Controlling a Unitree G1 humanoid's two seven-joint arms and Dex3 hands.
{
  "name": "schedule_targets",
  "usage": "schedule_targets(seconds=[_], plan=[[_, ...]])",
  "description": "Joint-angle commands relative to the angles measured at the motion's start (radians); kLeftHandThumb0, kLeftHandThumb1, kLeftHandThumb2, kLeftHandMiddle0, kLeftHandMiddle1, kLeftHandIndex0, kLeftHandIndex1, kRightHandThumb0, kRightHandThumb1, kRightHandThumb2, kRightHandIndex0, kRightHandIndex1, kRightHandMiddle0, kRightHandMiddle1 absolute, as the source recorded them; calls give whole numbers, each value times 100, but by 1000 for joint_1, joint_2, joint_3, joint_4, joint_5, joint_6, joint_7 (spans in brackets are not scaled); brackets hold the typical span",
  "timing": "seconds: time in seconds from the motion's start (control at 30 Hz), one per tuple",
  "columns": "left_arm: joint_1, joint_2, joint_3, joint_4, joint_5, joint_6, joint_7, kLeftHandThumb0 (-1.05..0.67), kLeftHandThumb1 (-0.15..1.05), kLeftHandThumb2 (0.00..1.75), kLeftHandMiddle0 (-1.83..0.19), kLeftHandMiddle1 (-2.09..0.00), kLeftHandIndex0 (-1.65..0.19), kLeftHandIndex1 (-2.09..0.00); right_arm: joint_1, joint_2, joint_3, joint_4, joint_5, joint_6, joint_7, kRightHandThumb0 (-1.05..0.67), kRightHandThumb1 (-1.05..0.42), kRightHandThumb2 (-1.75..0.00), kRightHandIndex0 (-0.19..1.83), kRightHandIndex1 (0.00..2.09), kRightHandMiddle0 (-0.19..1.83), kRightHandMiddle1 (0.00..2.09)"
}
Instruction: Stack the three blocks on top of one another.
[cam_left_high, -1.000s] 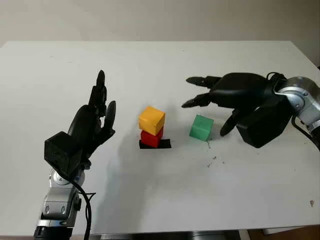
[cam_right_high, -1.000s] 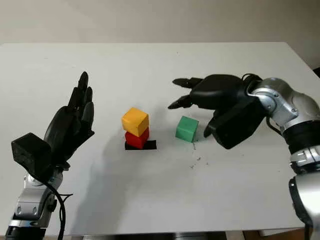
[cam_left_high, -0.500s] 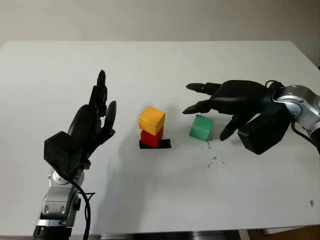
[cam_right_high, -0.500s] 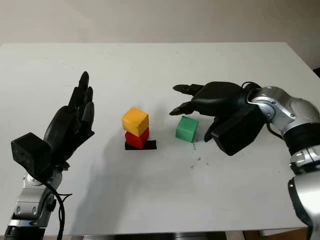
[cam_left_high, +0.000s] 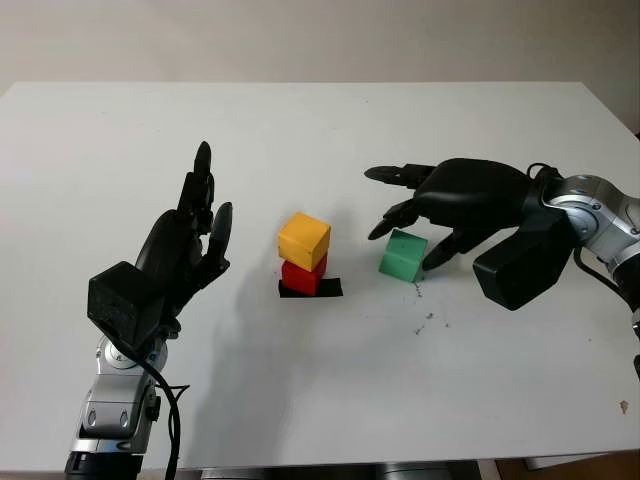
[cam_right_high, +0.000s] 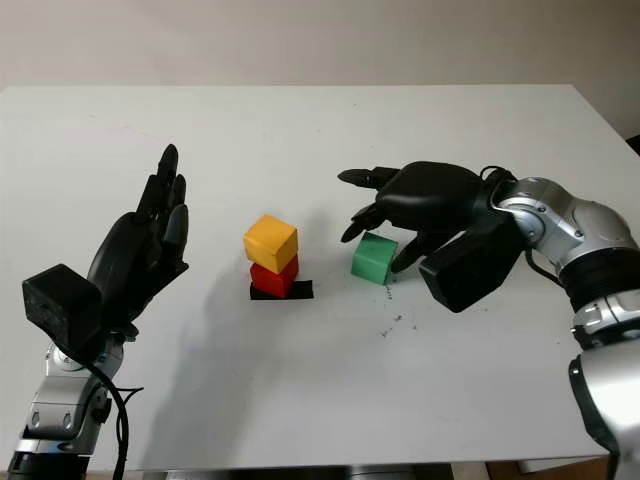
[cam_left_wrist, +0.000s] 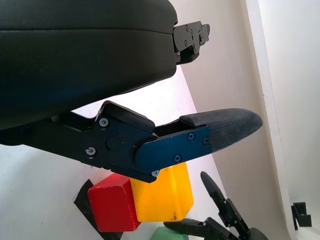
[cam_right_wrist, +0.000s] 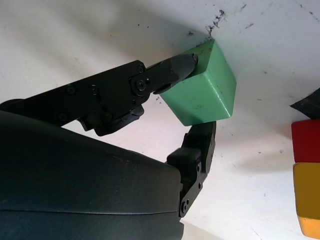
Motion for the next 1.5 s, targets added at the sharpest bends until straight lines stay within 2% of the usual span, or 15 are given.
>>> schedule_targets(seconds=[0.0, 0.37, 0.5, 0.67, 0.83, 0.93, 1.27, 1.47], plan=[[-4, 8, 3, -12, -1, -7, -4, -84, 105, 71, 19, 0, 19, 0, -15, 5, 8, 5, -3, -8, -4, -36, -93, -6, 7, 6, 42, 101], [-7, 3, 4, -1, 6, -21, 9, -82, 105, 69, 19, 0, 19, 0, -33, 3, 28, 33, -47, -39, -69, -40, -92, -5, 15, 8, 51, 121], [-10, 1, 5, 5, 5, -25, 10, -82, 105, 69, 19, 0, 19, 0, -49, 3, 37, 37, -59, -35, -75, -40, -92, -5, 18, 8, 51, 122], [-15, 11, 0, 2, 4, -7, -3, -83, 105, 71, 19, 0, 19, 0, -96, 22, 7, 39, -1, 4, -28, -40, -92, -5, 21, 8, 50, 120], [-22, 7, -2, -6, 3, 10, -5, -84, 105, 70, 19, 0, 19, 0, -159, 85, -60, 1, 191, 173, 189, -32, -90, -5, 23, 8, 51, 121], [-25, 4, -6, -2, 5, 5, -4, -84, 105, 71, 19, 0, 19, 0, -206, 120, -82, -35, 260, 273, 298, -28, -91, -6, 23, 7, 45, 130], [-22, -15, -7, 0, 14, -7, 18, -83, 105, 71, 19, 0, 19, 0, -360, 226, -106, -18, 352, 520, 505, -35, -89, -5, 28, 7, 37, 148], [-20, -30, -3, 7, 9, -13, 36, -81, 105, 70, 19, 0, 19, 0, -414, 260, -97, -39, 358, 627, 597, -42, -91, -6, 31, 8, 38, 149]])
